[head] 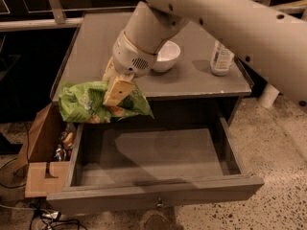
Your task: Pick green rice chip bag from top drawer and place on counter
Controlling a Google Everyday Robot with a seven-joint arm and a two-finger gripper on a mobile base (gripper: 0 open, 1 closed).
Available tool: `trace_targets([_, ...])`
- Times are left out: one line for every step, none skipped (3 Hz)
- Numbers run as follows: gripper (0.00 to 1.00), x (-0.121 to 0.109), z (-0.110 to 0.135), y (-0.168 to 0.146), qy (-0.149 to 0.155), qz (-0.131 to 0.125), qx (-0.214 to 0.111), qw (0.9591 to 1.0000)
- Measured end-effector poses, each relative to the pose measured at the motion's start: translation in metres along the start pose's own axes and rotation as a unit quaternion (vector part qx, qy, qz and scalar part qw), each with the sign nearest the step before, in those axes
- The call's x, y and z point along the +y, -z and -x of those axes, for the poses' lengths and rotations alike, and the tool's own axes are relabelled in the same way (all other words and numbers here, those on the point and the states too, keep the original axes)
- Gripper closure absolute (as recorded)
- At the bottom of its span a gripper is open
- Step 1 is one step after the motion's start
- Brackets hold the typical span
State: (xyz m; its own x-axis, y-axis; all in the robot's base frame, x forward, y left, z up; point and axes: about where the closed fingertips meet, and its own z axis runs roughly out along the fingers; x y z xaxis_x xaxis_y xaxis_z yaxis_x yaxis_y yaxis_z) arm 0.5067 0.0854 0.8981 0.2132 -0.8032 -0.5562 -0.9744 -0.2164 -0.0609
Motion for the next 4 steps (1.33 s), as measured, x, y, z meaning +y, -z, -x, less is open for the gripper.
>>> trace_targets([1.0,-0.024,0.01,-0.011,0.021,0.021,-0.045,0.9986])
trace_targets([1.0,-0.041,0.018,-0.02,0.04,0.038,-0.072,0.9959])
trace_targets([1.0,-0.051,0.022,-0.023,0.048,0.044,-0.077,0.9949])
trace_targets([1.0,-0.057,0.021,-0.022,0.031,0.023,-0.017,0.9991])
